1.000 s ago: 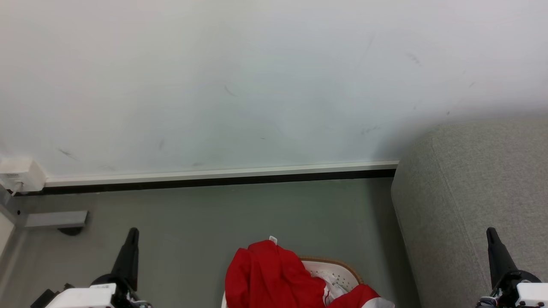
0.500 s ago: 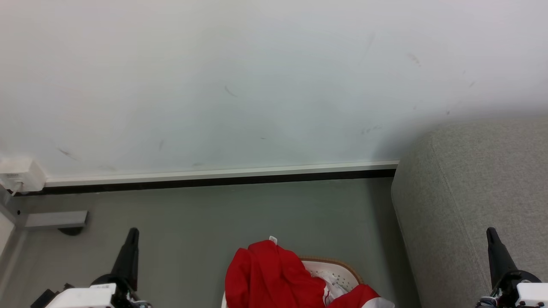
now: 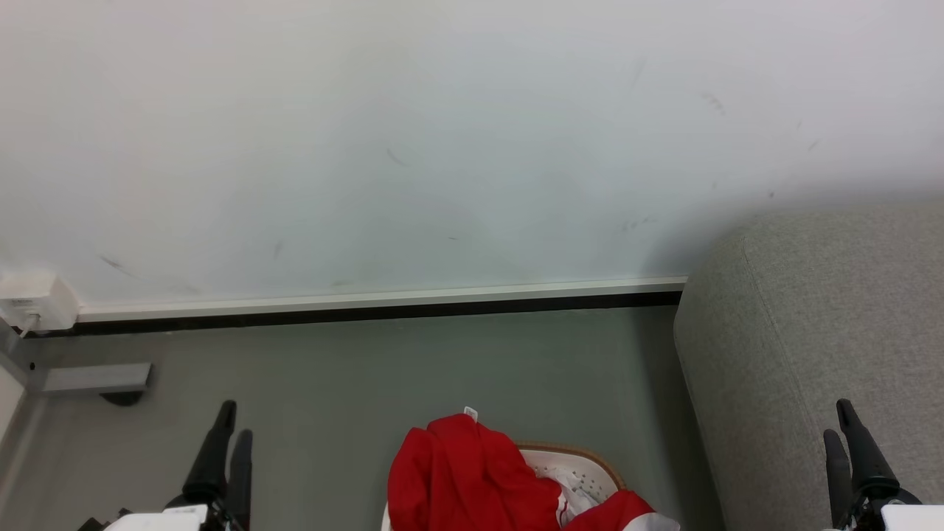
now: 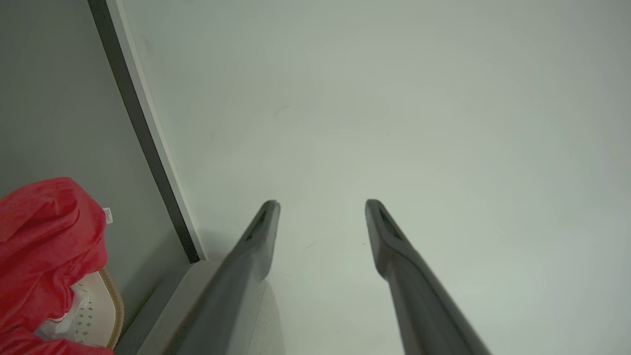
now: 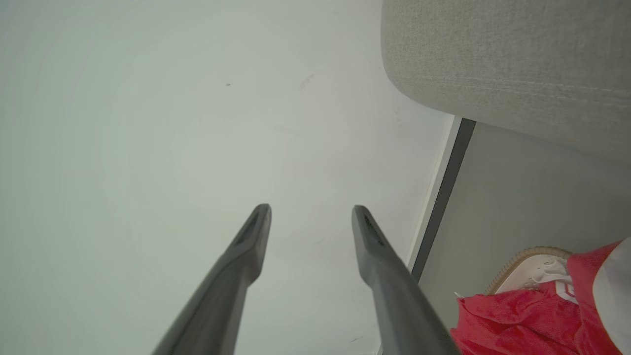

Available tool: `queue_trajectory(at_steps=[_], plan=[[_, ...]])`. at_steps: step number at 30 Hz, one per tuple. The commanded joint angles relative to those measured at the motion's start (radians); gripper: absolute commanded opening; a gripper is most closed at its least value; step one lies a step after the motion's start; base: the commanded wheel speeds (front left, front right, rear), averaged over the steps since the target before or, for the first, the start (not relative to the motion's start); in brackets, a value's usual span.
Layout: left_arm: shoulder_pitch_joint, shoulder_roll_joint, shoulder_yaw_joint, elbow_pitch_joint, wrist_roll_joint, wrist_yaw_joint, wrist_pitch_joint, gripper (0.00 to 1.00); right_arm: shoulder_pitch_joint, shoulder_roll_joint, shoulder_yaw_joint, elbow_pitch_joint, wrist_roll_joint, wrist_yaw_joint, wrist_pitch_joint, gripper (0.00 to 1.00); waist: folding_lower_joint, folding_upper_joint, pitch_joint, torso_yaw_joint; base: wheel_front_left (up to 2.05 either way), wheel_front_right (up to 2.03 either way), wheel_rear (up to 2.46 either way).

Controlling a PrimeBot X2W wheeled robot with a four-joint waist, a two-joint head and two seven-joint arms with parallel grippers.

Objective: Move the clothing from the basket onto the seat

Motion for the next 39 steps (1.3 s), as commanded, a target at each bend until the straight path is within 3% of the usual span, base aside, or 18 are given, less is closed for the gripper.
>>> queue_trajectory(at_steps=[1, 10, 17, 30, 39], plan=[[-0.018, 0.005, -0.001, -0.019, -0.002, -0.003, -0.008, 1.0, -0.02, -0.007, 0.002, -0.022, 0.005, 0.0, -0.006, 1.0, 0.0, 0.0, 0.0, 0.0, 0.0, 0.0, 0.0], [-0.019, 0.005, -0.009, -0.045, 0.021, -0.003, -0.053, 1.0, -0.02, -0.015, 0.038, -0.064, -0.029, 0.0, -0.047, 1.0, 0.0, 0.0, -0.002, 0.0, 0.0, 0.0, 0.0], [-0.018, 0.006, -0.001, -0.069, 0.107, -0.004, -0.086, 1.0, -0.022, -0.036, 0.077, -0.093, -0.067, 0.0, -0.087, 1.0, 0.0, 0.0, -0.005, -0.002, 0.0, 0.0, 0.0], [-0.005, 0.007, -0.015, -0.129, 0.43, -0.001, -0.138, 1.0, -0.029, -0.076, 0.152, -0.109, -0.266, -0.001, -0.143, 1.0, 0.0, 0.0, -0.006, -0.003, 0.0, 0.0, 0.0], [0.011, 0.008, -0.051, -0.154, 0.656, 0.058, -0.171, 1.0, -0.035, -0.092, 0.191, -0.115, -0.46, -0.001, -0.176, 1.0, 0.0, 0.0, -0.008, -0.003, 0.0, 0.0, 0.0]])
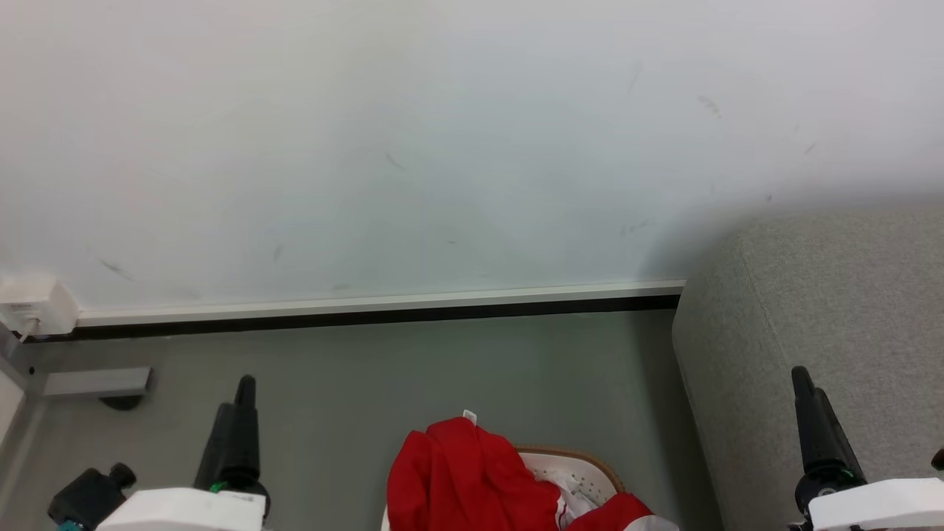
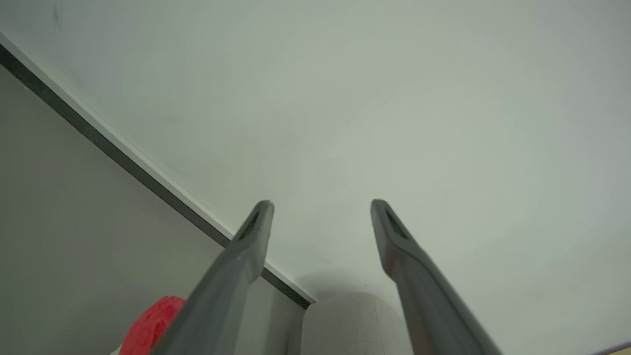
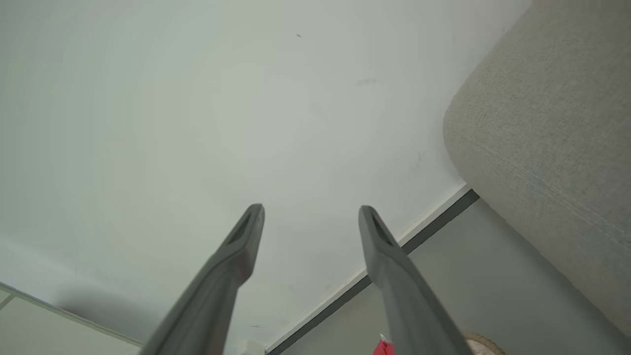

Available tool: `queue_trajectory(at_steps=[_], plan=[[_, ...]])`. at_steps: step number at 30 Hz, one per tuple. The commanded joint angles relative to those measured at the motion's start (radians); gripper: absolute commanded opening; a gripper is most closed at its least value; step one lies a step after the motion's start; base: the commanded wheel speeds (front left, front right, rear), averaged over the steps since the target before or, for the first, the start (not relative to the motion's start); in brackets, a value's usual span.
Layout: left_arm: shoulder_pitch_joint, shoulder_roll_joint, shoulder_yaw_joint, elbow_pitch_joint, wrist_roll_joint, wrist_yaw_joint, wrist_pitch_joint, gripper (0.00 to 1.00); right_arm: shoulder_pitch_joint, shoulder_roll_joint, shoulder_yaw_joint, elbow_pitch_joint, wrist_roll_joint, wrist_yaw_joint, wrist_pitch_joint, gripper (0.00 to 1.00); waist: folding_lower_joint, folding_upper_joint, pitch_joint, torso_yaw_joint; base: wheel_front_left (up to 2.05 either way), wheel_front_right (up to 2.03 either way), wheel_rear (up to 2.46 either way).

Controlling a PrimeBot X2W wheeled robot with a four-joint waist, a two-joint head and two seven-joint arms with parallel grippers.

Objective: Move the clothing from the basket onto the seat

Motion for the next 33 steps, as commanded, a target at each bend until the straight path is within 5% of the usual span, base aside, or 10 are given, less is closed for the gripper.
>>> queue_trajectory(at_steps=[1, 11, 33], plan=[[-0.004, 0.007, -0.003, -0.008, 0.052, 0.009, -0.011, 1.0, -0.03, -0.016, 0.01, -0.016, -0.043, -0.001, -0.011, 1.0, 0.0, 0.0, -0.001, 0.0, 0.0, 0.0, 0.0], [0.002, 0.011, -0.042, -0.009, 0.283, 0.065, -0.044, 1.0, -0.032, -0.033, 0.038, 0.005, -0.244, -0.001, -0.044, 1.0, 0.0, 0.0, -0.005, -0.001, 0.0, 0.0, 0.0], [0.018, 0.025, -0.084, 0.007, 0.53, 0.106, -0.106, 1.0, -0.038, -0.046, 0.085, 0.06, -0.481, -0.001, -0.106, 1.0, 0.0, 0.0, -0.02, -0.005, 0.0, 0.0, 0.0]])
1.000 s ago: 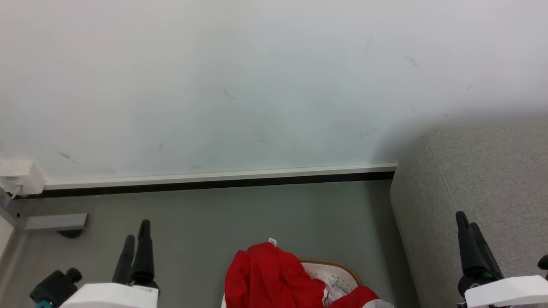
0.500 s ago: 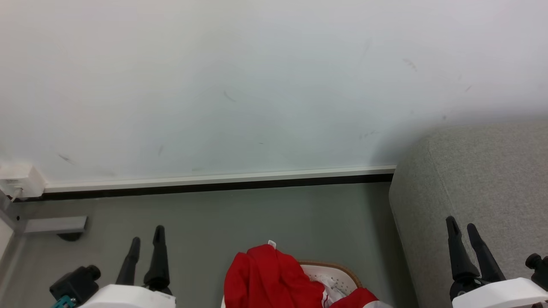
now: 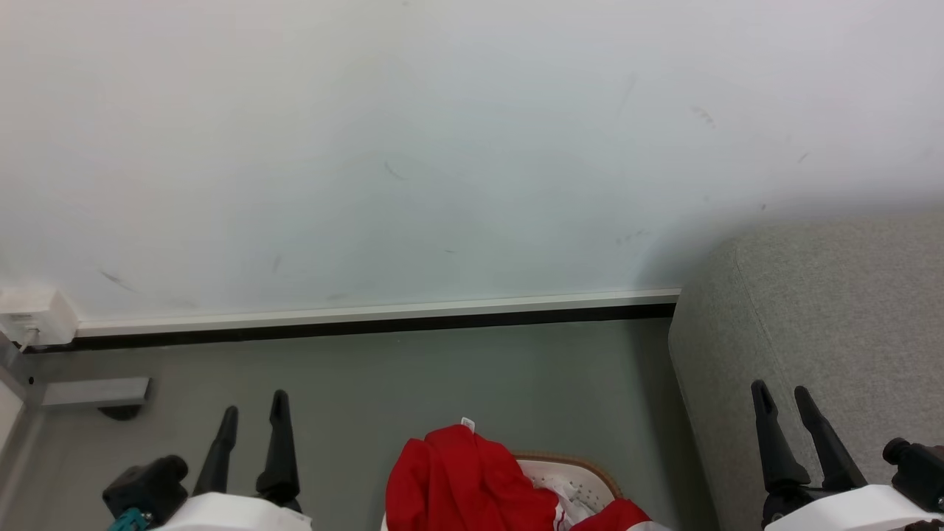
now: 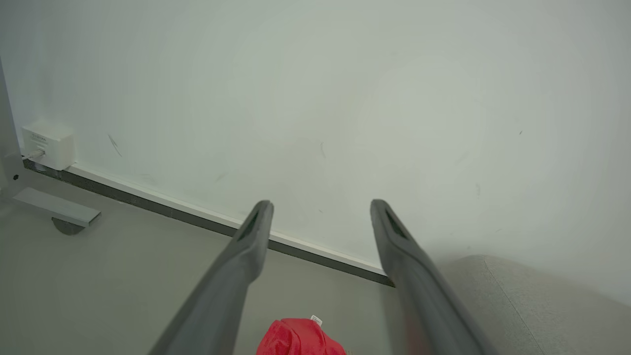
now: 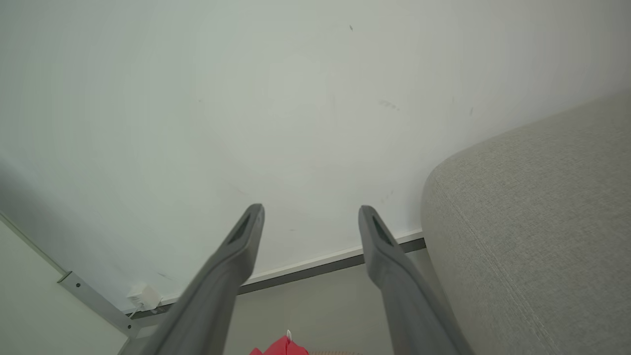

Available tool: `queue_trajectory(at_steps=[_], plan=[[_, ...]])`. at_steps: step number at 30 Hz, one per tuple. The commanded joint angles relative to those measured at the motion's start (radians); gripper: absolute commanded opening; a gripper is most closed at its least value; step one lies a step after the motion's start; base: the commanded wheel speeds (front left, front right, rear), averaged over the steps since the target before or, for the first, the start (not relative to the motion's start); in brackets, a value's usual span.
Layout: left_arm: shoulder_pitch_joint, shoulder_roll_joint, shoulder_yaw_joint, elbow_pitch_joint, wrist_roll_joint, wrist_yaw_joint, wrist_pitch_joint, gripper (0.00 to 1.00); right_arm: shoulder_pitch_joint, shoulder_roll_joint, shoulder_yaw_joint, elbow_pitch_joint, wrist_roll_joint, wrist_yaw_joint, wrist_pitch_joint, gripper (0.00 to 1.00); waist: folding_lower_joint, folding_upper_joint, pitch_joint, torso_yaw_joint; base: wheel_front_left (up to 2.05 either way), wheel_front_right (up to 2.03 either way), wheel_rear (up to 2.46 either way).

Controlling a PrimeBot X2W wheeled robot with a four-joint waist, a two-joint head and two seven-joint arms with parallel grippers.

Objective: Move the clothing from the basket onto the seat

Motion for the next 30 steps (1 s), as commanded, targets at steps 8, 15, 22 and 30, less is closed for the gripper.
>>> queue_trajectory(at_steps=[8, 15, 22, 30], plan=[[0.004, 0.011, -0.004, -0.006, 0.091, 0.007, -0.027, 1.0, -0.019, -0.01, 0.002, 0.0, -0.078, -0.001, -0.026, 1.0, 0.0, 0.0, -0.002, -0.001, 0.0, 0.0, 0.0], [0.007, 0.012, -0.011, -0.005, 0.161, 0.016, -0.043, 1.0, -0.017, -0.006, 0.001, -0.001, -0.131, -0.001, -0.042, 1.0, 0.0, 0.0, -0.003, -0.002, 0.0, 0.0, 0.0], [0.009, 0.011, -0.016, -0.007, 0.22, 0.025, -0.057, 1.0, -0.018, -0.011, 0.015, 0.003, -0.176, -0.002, -0.056, 1.0, 0.0, 0.0, -0.004, -0.002, 0.0, 0.0, 0.0], [0.013, 0.008, -0.021, -0.011, 0.285, 0.034, -0.075, 1.0, -0.023, -0.019, 0.032, 0.008, -0.223, -0.002, -0.074, 1.0, 0.0, 0.0, -0.007, -0.003, 0.0, 0.0, 0.0]])
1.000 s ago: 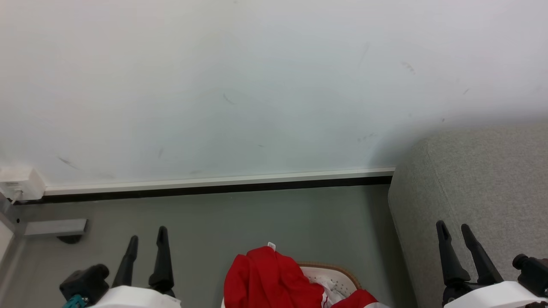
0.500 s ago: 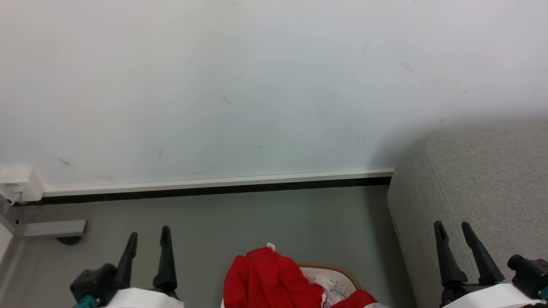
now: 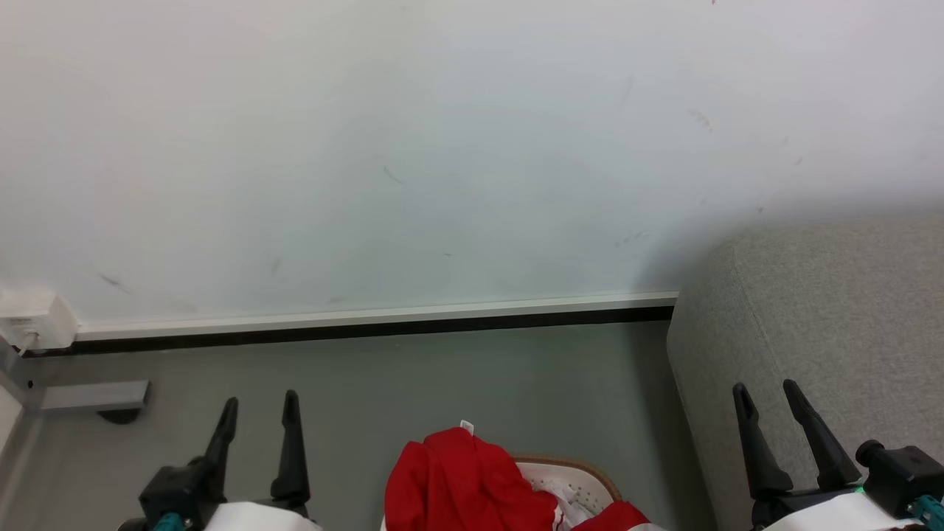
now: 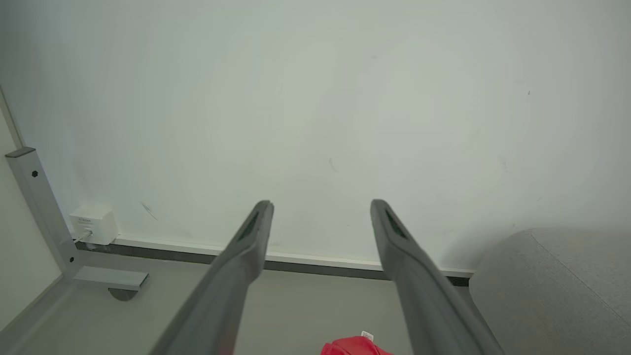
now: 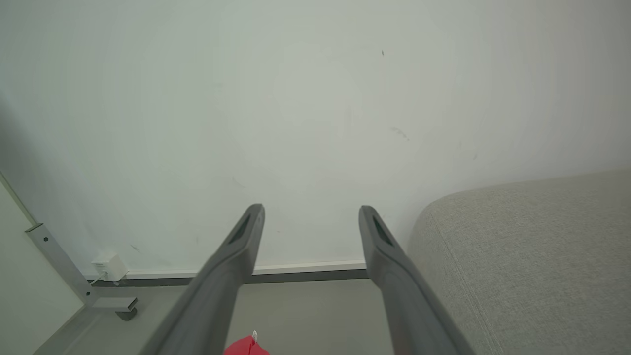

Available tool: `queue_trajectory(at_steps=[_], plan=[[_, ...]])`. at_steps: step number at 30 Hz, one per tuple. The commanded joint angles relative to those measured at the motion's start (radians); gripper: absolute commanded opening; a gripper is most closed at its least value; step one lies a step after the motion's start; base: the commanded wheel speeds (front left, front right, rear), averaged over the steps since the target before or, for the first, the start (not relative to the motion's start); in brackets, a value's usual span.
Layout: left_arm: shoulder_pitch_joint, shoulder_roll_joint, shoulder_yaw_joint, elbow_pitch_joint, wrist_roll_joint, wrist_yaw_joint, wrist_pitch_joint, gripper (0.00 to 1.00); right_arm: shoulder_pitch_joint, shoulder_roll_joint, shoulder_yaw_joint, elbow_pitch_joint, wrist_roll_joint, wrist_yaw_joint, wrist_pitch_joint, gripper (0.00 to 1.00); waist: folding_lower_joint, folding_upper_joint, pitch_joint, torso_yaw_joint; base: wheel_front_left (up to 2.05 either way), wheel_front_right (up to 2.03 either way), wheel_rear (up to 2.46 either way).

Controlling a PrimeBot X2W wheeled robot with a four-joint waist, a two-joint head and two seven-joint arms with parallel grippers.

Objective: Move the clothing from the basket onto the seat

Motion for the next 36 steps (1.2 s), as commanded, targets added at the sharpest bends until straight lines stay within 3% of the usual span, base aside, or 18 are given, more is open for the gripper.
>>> queue_trajectory(at_steps=[1, 22, 36], plan=[[0.006, 0.006, 0.0, -0.008, 0.022, 0.003, -0.008, 1.0, -0.017, -0.011, 0.003, 0.0, -0.013, -0.002, -0.008, 1.0, 0.0, -0.0001, 0.0, 0.0, 0.0, 0.0, 0.0], [0.016, 0.0, -0.01, 0.0, 0.177, 0.023, -0.046, 1.0, -0.016, -0.018, 0.024, -0.016, -0.121, -0.002, -0.047, 1.0, 0.0, -0.0001, -0.005, -0.004, 0.0, 0.0, 0.0], [0.013, -0.003, -0.004, 0.007, 0.159, 0.017, -0.044, 1.0, -0.016, -0.014, 0.019, -0.014, -0.106, -0.002, -0.045, 1.0, 0.0, -0.0001, -0.003, -0.006, 0.0, 0.0, 0.0]])
